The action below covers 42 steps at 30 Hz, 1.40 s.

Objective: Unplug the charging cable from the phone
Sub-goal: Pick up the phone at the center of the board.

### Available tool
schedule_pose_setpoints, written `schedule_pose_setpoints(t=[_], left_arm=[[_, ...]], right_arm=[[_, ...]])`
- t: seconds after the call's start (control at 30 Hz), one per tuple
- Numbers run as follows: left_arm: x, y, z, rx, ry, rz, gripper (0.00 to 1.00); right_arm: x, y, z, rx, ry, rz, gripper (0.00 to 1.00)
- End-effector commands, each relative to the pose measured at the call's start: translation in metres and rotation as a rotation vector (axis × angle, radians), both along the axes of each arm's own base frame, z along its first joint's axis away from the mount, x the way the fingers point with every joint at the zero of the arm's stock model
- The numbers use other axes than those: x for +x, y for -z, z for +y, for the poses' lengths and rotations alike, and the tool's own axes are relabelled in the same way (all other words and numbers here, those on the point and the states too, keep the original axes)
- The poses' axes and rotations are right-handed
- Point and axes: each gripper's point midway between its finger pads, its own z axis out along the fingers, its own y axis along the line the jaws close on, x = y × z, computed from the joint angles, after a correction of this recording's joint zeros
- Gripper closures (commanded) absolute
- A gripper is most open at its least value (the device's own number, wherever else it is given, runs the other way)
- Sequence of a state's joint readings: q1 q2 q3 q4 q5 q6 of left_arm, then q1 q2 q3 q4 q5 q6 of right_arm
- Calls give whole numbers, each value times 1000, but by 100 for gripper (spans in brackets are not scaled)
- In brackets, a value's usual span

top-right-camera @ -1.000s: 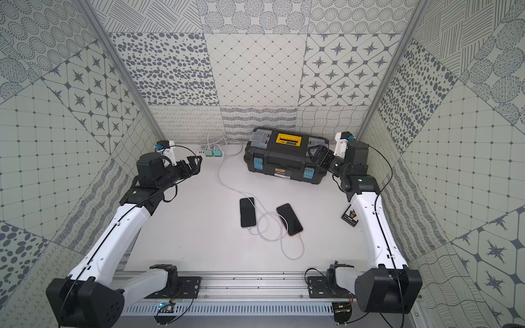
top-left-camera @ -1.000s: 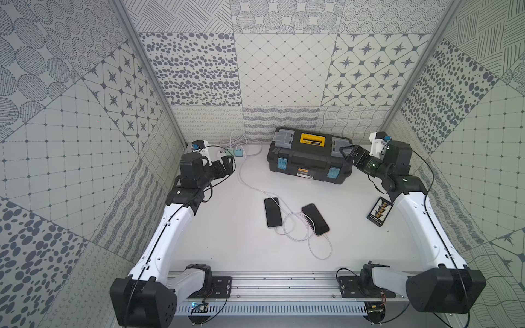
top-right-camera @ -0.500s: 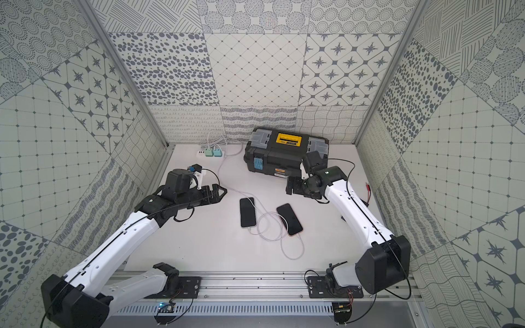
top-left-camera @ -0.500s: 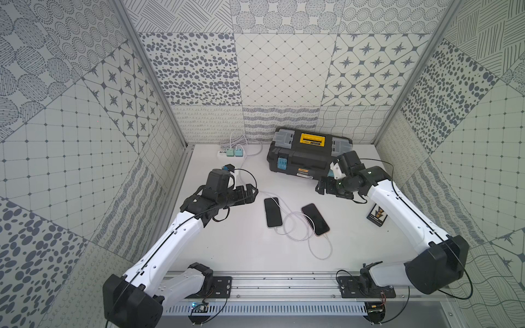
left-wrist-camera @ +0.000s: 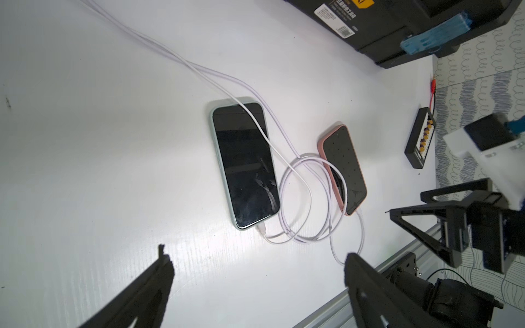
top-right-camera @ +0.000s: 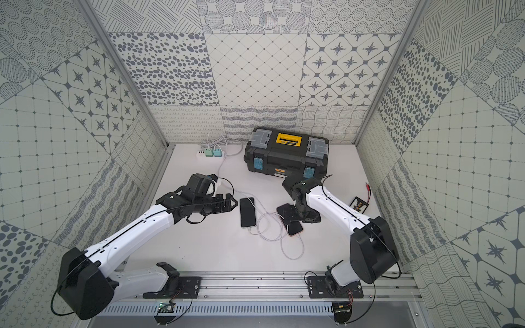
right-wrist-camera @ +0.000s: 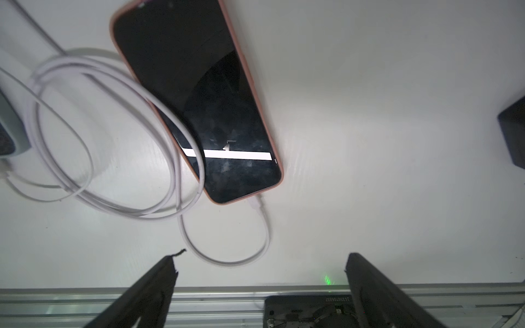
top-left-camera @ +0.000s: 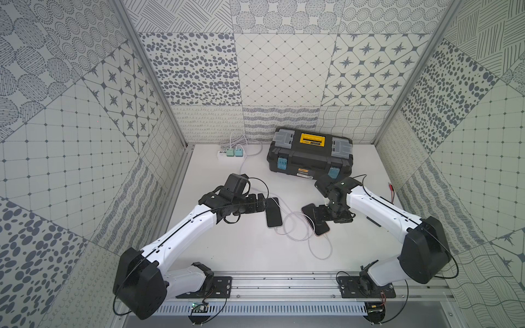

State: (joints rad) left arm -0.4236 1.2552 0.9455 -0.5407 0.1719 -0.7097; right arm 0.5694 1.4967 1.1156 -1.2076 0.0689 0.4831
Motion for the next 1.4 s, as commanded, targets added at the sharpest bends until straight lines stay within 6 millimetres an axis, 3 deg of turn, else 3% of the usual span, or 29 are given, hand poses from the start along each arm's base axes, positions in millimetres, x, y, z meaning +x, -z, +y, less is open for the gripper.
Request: schedule_pose_setpoints(t=[0.0, 0.8, 1.0, 1.37], left_arm=[[2, -1, -10, -43, 3, 14, 4], [-1, 3, -4, -24, -13, 10, 4], [-1, 4, -4, -21, -12, 12, 4], [1, 3, -6, -22, -6, 12, 4]], right_arm=[[-15, 14, -1, -55, 3, 43, 3], [-10, 67, 7, -162, -39, 105, 3], [2, 69, 9, -176, -31, 75, 3], [48, 72, 6, -118, 86, 26, 3]])
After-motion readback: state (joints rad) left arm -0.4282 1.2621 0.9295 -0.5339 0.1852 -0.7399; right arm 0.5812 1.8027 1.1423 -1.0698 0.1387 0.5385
